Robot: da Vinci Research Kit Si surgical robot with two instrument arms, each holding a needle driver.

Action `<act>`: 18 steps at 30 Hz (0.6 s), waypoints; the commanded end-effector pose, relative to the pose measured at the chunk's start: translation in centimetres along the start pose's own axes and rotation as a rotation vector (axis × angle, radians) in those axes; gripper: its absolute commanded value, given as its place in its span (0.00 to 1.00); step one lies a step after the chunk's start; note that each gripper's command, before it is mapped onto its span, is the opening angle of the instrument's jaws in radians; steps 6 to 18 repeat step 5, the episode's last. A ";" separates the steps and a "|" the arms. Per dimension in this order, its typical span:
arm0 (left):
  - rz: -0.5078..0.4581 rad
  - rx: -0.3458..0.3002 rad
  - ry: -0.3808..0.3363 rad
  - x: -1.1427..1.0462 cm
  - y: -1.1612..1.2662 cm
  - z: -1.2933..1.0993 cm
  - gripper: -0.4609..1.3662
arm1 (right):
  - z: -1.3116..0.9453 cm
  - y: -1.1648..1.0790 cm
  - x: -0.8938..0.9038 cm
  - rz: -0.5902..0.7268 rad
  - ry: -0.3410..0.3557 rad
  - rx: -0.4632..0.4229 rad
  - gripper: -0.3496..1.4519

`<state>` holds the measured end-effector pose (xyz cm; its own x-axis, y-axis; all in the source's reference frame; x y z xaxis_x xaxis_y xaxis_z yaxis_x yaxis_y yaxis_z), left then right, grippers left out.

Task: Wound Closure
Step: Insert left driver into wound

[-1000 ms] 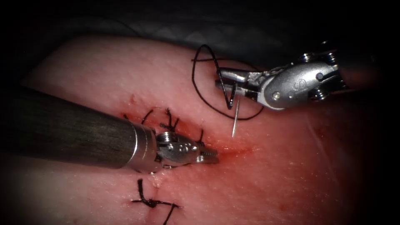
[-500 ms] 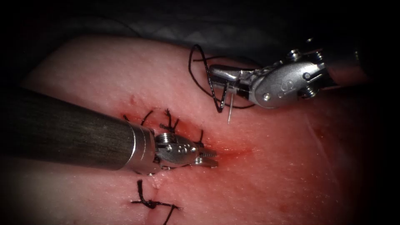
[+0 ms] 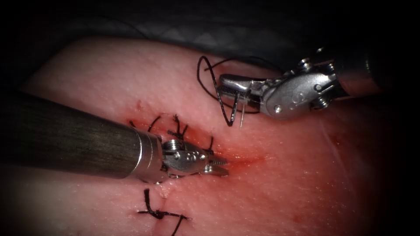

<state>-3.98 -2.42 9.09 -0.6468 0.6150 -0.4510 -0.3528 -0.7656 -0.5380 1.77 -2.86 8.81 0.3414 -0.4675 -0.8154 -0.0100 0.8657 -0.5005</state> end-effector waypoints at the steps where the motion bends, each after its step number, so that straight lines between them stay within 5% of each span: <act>1: 0.000 0.001 0.000 0.00 0.00 0.00 0.32 | -0.01 0.01 0.01 0.001 0.000 -0.007 0.00; 18: 0.002 0.000 0.000 0.00 0.00 0.01 0.32 | -0.02 0.02 0.02 0.003 0.000 -0.007 0.00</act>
